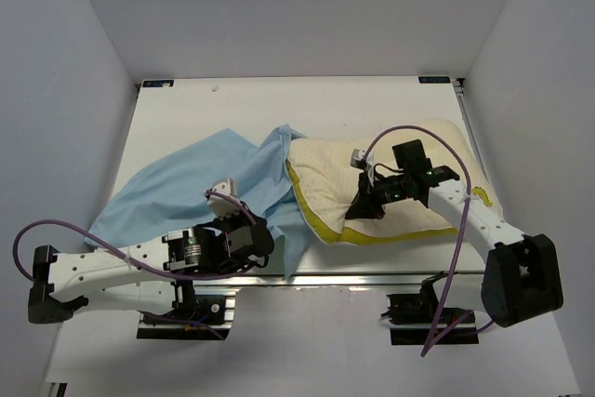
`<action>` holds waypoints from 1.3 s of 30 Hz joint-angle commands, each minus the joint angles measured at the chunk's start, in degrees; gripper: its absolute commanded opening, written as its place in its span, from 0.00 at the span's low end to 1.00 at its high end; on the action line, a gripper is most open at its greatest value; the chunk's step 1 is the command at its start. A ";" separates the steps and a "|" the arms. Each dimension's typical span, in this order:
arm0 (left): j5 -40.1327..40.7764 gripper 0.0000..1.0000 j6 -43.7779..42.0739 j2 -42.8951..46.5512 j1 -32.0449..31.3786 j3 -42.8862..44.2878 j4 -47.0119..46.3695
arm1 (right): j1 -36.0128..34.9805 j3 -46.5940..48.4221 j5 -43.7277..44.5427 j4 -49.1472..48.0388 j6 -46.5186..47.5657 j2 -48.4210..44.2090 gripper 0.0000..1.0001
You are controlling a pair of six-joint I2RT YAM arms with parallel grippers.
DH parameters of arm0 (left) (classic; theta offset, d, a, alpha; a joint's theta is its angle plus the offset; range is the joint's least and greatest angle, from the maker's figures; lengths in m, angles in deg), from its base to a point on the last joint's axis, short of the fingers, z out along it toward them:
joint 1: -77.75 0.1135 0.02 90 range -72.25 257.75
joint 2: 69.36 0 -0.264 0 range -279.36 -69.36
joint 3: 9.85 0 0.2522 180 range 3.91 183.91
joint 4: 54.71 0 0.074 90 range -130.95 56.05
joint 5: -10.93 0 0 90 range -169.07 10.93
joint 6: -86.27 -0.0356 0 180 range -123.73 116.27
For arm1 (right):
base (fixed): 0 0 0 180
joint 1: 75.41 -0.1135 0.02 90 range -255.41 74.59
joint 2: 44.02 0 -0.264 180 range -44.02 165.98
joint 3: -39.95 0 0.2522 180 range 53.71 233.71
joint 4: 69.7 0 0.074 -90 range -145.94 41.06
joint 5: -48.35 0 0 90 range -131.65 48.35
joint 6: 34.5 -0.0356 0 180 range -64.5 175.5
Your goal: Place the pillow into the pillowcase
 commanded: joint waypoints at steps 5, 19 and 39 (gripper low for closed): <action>0.22 0.00 -12.91 -2.09 0.08 7.05 -9.39 | -7.49 0.05 5.81 3.47 4.50 -2.31 0.00; -14.97 0.00 -24.10 -5.61 0.00 6.80 -21.62 | -11.72 2.06 9.69 0.75 0.22 -1.78 0.00; -26.33 0.00 -19.35 -15.27 -6.24 -0.61 -34.99 | -12.16 10.22 8.73 -13.23 -16.23 7.88 0.00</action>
